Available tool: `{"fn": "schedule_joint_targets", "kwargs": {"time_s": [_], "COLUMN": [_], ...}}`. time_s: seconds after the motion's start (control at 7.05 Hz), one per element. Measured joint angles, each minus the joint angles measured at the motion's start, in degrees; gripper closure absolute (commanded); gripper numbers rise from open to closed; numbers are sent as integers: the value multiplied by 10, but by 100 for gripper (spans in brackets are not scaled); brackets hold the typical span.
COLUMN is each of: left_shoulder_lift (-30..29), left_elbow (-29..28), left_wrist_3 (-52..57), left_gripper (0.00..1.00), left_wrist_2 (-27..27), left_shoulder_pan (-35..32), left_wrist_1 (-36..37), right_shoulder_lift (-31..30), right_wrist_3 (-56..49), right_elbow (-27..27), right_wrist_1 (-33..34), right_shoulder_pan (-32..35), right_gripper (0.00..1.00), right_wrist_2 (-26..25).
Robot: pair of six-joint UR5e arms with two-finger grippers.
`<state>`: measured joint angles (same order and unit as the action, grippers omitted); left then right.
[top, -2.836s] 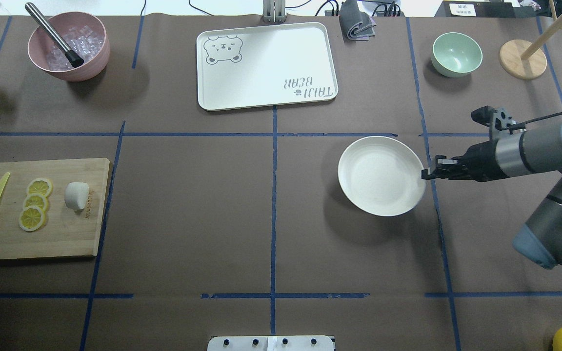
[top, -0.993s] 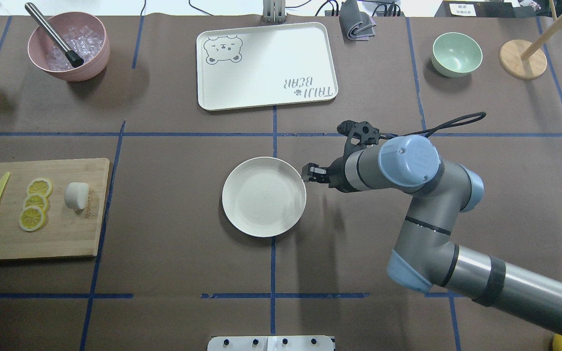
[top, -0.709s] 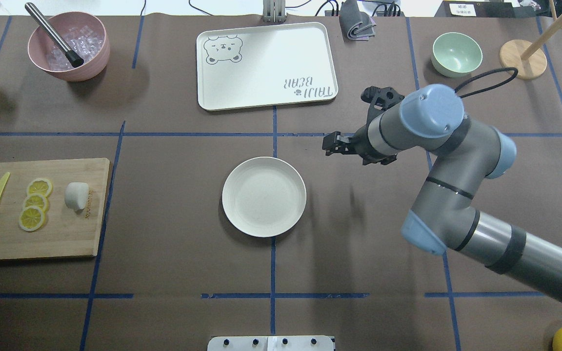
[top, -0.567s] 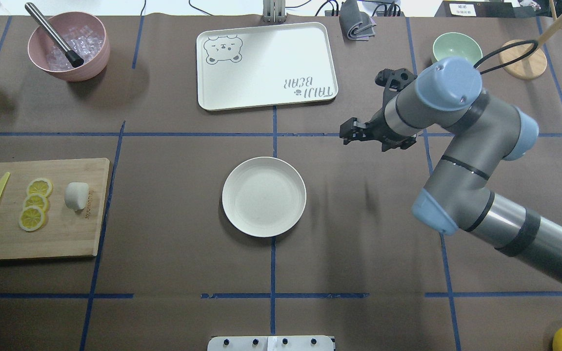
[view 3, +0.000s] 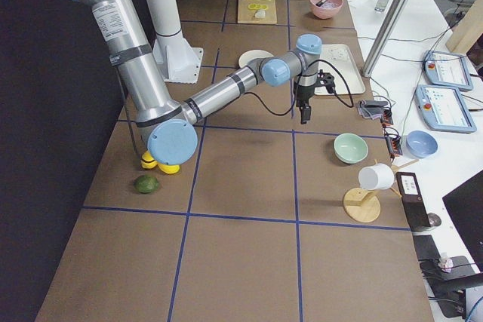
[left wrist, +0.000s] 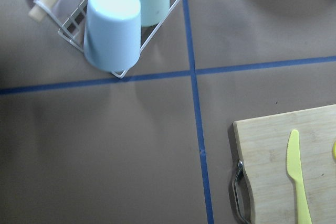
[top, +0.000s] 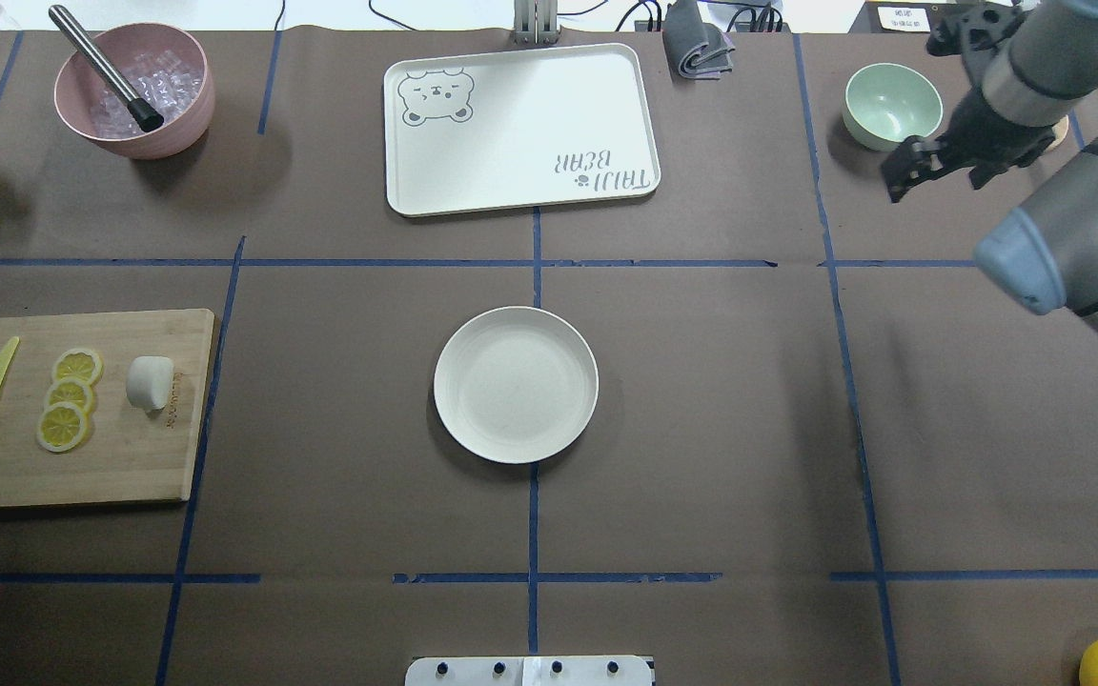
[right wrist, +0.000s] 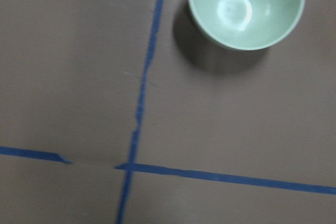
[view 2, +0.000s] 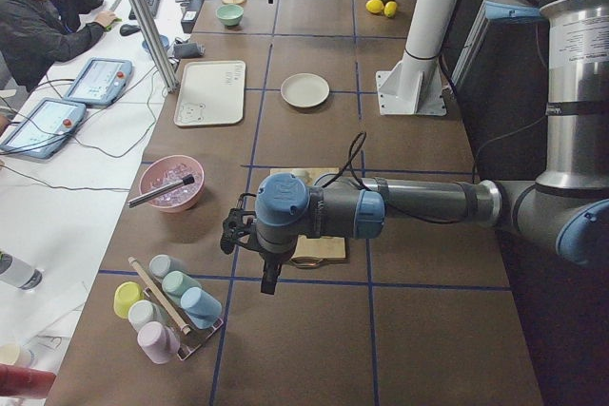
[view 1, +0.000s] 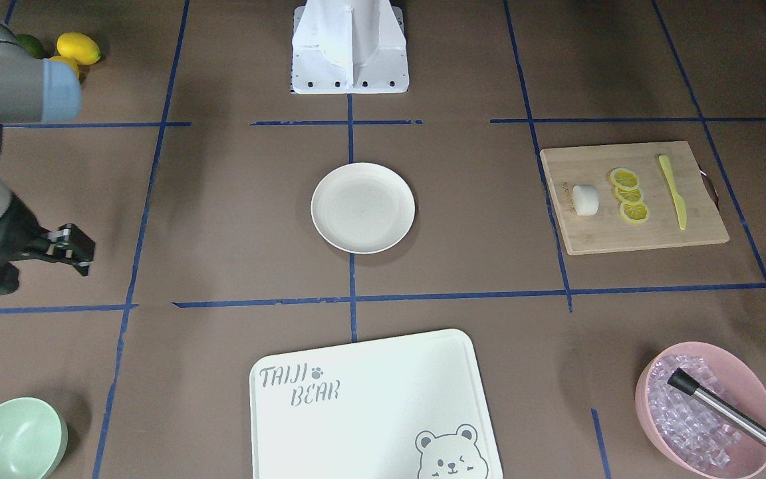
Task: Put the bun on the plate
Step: 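Release the plate and withdraw the right arm out of view, then reach the left gripper down to the white bun on the cutting board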
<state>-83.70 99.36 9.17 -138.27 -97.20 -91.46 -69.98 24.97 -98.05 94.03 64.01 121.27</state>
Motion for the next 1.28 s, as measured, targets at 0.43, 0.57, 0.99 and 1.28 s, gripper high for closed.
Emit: {"fn": "schedule_joint_targets", "kwargs": {"time_s": [0.43,0.57,0.99,1.28], "left_shoulder_lift": [3,3,1,-7], "left_elbow": [1,5,80,146], "left_wrist_3": [2,-1,-241,-466], "left_gripper": [0,0,0,0], "left_wrist_2": [0,0,14,88], "left_shoulder_pan": [31,59,206,336], "left_wrist_1": [-64,-83,-94,-94], "right_shoulder_lift": [-113,-158,-235,-241], "right_wrist_3": [-274,-339,-392,-392], "right_elbow": [-7,-11,-18,-18], "right_wrist_1": [17,15,10,9], "right_shoulder_pan": [145,185,236,238], "right_gripper": [0,0,0,0], "right_wrist_2": [41,50,77,80]}}
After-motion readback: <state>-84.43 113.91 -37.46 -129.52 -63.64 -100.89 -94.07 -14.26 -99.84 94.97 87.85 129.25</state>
